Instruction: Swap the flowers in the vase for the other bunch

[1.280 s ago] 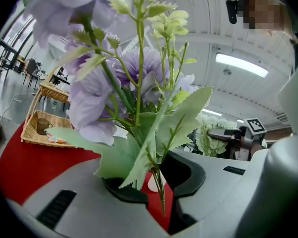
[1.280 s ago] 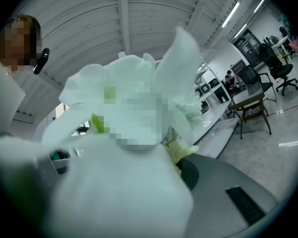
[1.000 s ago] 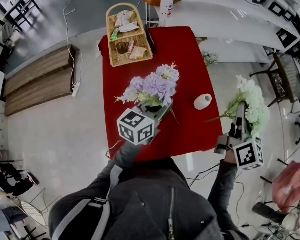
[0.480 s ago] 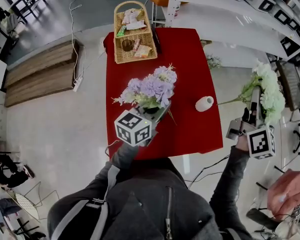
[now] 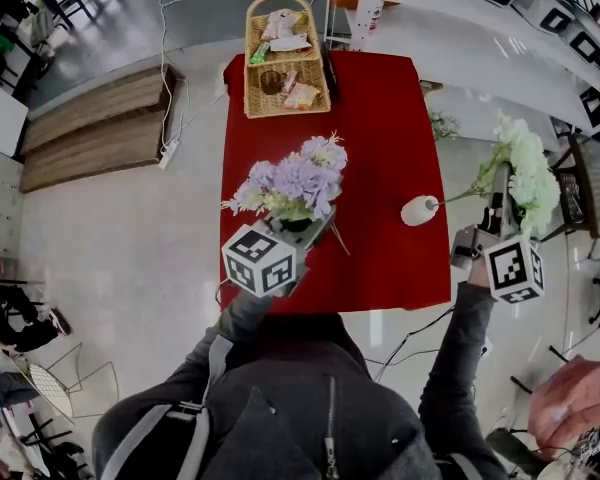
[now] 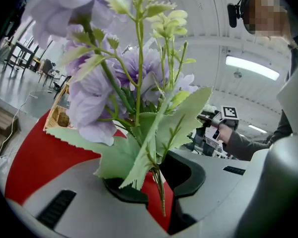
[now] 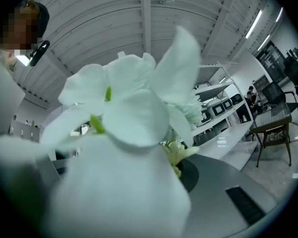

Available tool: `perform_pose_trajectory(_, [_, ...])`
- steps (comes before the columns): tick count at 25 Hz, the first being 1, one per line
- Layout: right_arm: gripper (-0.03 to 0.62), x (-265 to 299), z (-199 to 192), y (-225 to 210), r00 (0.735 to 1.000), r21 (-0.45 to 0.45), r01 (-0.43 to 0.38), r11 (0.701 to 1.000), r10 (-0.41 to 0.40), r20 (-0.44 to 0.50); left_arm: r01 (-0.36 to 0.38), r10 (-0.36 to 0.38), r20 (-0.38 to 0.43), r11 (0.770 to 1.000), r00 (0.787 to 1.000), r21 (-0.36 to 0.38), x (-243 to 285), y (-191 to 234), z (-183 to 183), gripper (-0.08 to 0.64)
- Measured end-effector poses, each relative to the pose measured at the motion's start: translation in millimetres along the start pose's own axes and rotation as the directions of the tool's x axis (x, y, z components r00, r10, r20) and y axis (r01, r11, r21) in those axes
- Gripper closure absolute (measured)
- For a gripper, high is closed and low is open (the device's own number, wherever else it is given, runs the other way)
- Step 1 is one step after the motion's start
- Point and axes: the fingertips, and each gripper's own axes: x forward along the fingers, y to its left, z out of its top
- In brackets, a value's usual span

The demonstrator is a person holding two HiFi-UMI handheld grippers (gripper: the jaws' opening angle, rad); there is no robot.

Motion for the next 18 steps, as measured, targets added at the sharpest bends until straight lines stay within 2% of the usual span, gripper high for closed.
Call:
perform_pose_trajectory(8, [0.514,11.7,-54.6,-5.0,0.998,-0.013,-0.010,1.000,0.010,-0.057,-0.033,0.033,-0.012,0.999,0.999,-0.003,-2.2,2.0,-3.8,0.479])
perform_pose_trajectory(11, [0.514,12.6,-75.0,-7.9,0.996,0.003,-0.008,1.000,0.008,-0.083,-0.032,0.032,-0.020,0.999,0.999,0.000,0.9,0.9,-5.1,0.479])
perform_pose_trajectory(18, [0.514,8.5,-111.6,-4.1,0.994,-0.038,-0.012,0.999,0.008,-0.109,-0.001,0.001,-0.038,1.000,0.999,0.000,16.6,-9.4,-8.0,0.479])
